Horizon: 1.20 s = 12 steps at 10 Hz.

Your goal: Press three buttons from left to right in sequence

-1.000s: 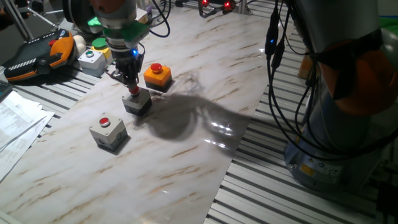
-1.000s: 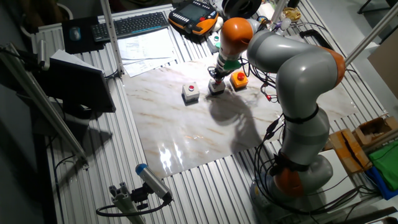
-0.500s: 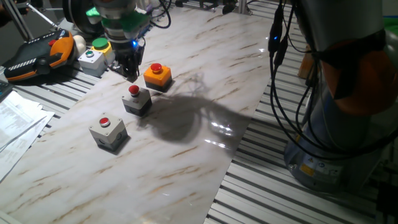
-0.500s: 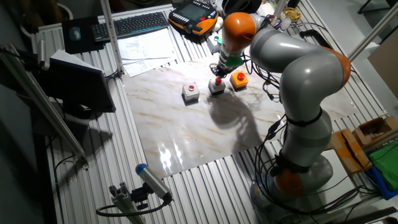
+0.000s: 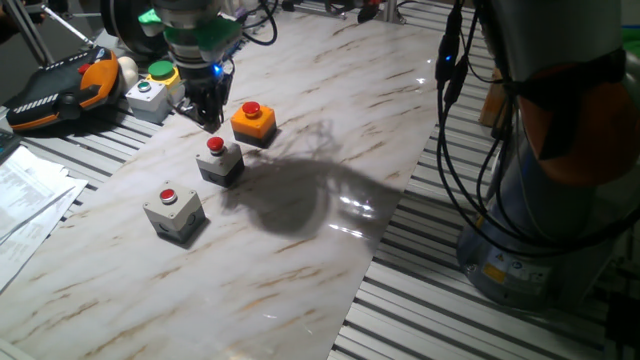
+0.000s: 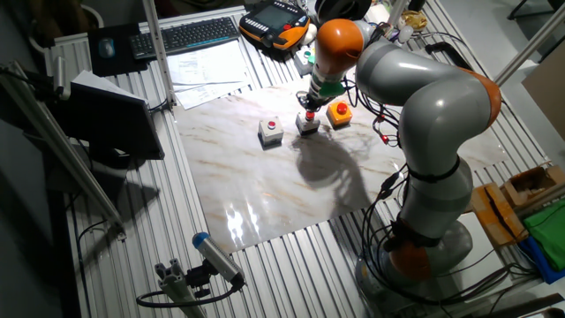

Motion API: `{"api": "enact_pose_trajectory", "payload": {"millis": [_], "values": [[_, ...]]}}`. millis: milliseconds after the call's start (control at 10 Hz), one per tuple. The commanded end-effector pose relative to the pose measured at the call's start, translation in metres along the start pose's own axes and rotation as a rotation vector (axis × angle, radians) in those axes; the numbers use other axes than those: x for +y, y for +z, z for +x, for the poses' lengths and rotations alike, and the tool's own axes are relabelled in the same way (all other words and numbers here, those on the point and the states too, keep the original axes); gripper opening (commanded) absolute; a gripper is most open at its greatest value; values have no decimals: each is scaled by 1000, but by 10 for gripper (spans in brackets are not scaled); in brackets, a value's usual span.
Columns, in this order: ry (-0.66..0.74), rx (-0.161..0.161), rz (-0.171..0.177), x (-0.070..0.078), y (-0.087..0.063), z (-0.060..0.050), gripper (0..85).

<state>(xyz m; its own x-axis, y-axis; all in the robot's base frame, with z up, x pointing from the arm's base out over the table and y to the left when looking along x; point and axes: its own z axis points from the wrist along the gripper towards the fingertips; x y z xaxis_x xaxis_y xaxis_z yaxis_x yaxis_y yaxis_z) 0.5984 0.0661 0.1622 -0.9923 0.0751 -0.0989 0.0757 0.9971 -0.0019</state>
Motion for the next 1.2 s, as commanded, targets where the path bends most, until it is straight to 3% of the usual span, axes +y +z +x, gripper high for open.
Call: {"api": "enact_pose_trajectory", "payload": {"millis": [0,100,200,300,700,800,1000,1100], "values": [[-1,0,6,0,0,0,7],[-27,-4,10,0,0,0,7],[-43,2,-13,0,0,0,7],[-31,19,-12,0,0,0,7],[30,38,52,0,0,0,7],[32,49,49,0,-1,0,7],[-4,45,-31,11,3,-2,7],[-12,36,-26,24,4,-2,7]]}}
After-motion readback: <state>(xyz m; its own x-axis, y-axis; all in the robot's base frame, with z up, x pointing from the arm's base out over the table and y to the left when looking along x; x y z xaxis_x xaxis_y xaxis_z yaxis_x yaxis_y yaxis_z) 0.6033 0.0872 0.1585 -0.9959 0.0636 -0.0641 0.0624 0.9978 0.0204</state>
